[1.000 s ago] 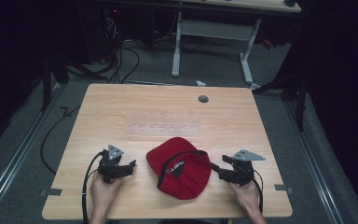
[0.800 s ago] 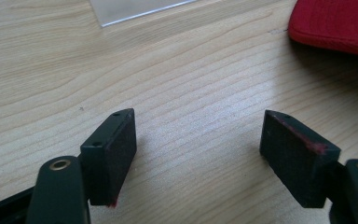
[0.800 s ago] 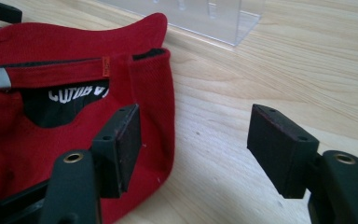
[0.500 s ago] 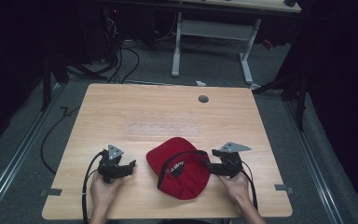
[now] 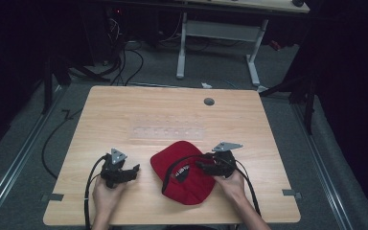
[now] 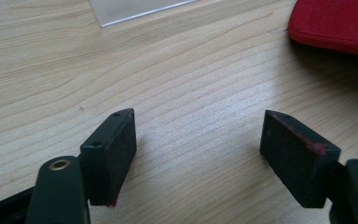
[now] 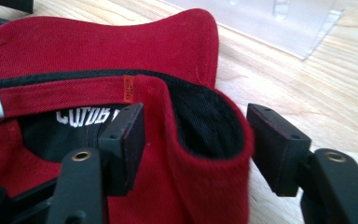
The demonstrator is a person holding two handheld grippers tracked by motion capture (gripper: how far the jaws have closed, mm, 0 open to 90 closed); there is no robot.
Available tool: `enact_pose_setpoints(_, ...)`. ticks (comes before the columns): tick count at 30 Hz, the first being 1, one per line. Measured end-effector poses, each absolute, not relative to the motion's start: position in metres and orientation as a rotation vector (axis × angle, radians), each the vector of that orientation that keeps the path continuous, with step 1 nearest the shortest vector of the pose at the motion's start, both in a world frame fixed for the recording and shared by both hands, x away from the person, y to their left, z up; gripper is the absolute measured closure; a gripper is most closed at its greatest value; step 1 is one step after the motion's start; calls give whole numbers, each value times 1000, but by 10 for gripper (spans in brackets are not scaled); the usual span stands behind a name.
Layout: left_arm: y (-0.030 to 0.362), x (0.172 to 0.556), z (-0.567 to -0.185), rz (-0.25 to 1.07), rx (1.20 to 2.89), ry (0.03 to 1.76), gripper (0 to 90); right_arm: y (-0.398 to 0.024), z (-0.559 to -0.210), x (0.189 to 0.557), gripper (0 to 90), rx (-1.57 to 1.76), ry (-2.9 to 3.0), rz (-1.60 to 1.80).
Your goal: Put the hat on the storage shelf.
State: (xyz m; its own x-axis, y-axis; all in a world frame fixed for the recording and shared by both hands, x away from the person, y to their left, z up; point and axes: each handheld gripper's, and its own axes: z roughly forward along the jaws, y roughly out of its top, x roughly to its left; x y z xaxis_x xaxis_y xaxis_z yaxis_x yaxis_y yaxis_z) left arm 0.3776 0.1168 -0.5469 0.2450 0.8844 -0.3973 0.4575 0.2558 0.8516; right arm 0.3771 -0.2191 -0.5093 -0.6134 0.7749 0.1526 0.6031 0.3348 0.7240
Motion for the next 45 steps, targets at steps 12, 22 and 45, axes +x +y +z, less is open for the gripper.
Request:
enact_pose_setpoints(12, 117, 378, -547, 472, 1372, 1383, 272, -215, -521, 385, 572, 1245, 2408, 1208)
enact_pose_setpoints(22, 117, 378, -547, 471, 1373, 1383, 272, -220, -519, 386, 754, 1208, 2442, 1299)
enact_pose_setpoints(45, 116, 376, -547, 482, 1373, 1385, 273, -231, -496, 373, 817, 1259, 2399, 1370)
